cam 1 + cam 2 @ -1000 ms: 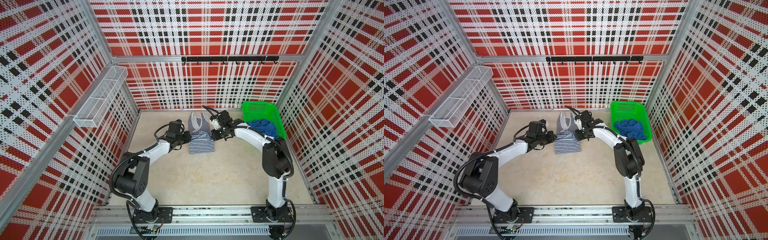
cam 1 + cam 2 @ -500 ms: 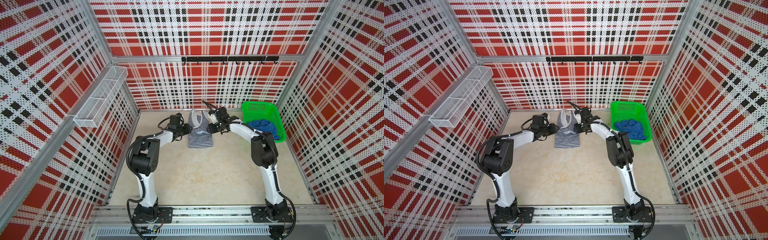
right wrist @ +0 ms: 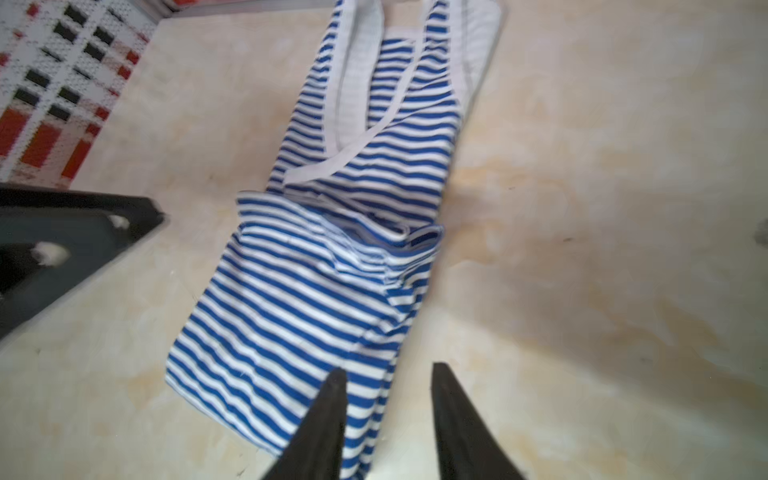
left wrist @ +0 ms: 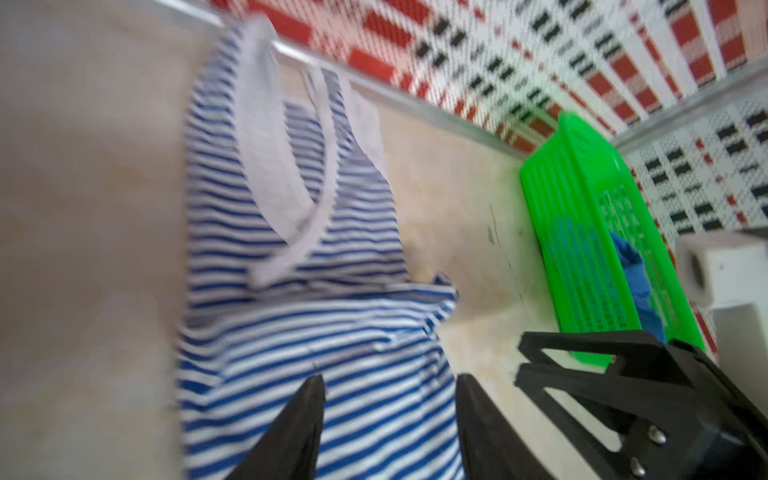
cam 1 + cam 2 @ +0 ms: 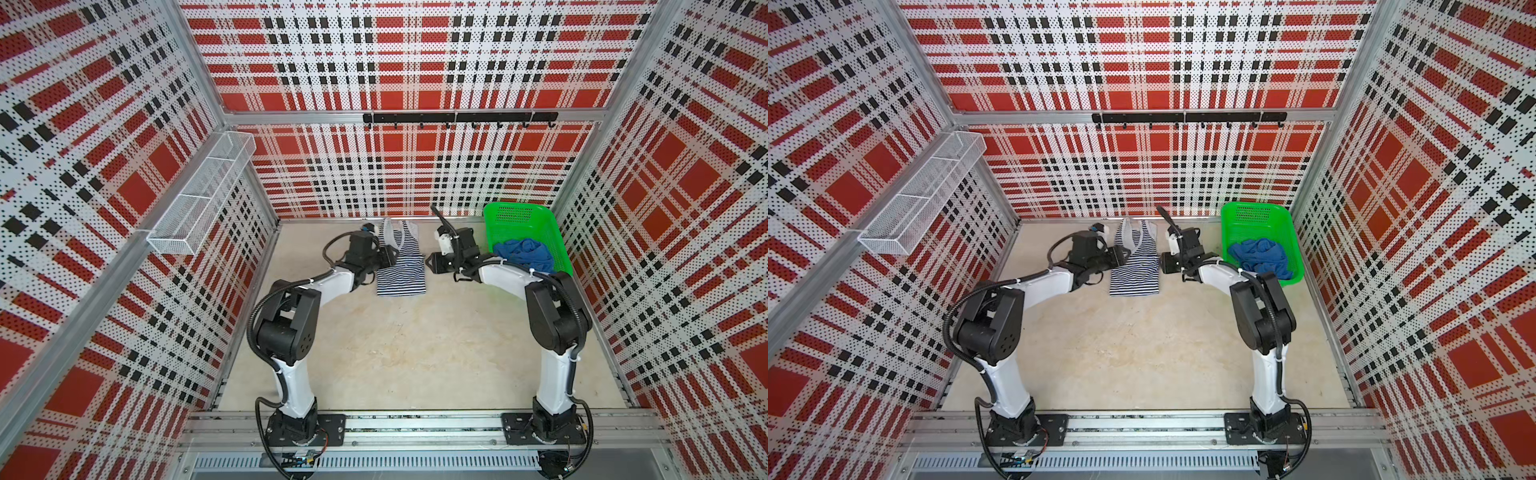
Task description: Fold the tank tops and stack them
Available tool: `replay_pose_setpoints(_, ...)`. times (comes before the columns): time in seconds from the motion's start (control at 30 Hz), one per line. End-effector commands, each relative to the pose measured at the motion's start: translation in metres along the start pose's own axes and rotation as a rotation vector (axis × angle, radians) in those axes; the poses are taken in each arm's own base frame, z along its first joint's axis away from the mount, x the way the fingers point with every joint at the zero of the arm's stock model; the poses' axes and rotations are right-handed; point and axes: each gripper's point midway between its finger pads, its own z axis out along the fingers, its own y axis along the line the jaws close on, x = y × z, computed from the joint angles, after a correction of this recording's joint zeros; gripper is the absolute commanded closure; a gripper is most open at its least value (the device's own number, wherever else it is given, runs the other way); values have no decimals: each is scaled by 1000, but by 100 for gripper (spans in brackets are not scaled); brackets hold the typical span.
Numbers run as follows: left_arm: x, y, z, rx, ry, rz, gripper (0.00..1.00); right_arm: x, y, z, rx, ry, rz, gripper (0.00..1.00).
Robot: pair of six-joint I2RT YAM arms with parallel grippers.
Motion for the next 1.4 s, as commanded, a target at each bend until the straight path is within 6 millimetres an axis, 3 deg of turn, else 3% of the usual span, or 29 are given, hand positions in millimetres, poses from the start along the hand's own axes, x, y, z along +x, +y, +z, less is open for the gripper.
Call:
replay_pose_setpoints(0.0, 30, 15, 19, -20, 43, -54, 47, 13, 22, 10, -52, -26, 31, 70)
replay_pose_setpoints(0.23, 75, 31, 28, -43, 125, -85, 48, 66, 16, 32, -44, 20, 174, 79)
replay_pose_setpoints(0.37, 117, 28, 19, -39, 208, -90, 49, 100, 23, 22, -16, 58, 183, 82)
replay_pose_setpoints(0.6, 190, 16, -38, -35, 311, -143, 49, 170, 46, -25, -19, 182, 226, 81)
replay_pose_setpoints(0.67, 217, 10, -60, -46, 356, -162, 49, 190, 59, -41, -32, 231, 246, 80)
replay_pose_setpoints(0.73, 231, 4, -81, -89, 373, -143, 49, 203, 75, -56, -55, 278, 242, 75)
replay_pose_setpoints(0.8, 218, 1, -100, -139, 335, -113, 48, 200, 81, -73, -35, 288, 201, 70)
replay_pose_setpoints(0.9, 166, -4, -125, -192, 230, -64, 46, 166, 77, -95, 4, 222, 170, 61)
replay_pose_setpoints(0.97, 131, -5, -139, -195, 163, -50, 46, 143, 69, -105, 20, 199, 166, 51)
replay_pose_setpoints(1.07, 97, 10, -147, -215, 79, -48, 46, 120, 49, -107, 70, 166, 162, 46)
replay_pose_setpoints(1.2, 79, 31, -138, -214, 38, -44, 46, 109, 28, -97, 102, 143, 183, 47)
replay_pose_setpoints(1.37, 84, 44, -115, -195, 72, -39, 47, 94, 15, -77, 72, 98, 235, 56)
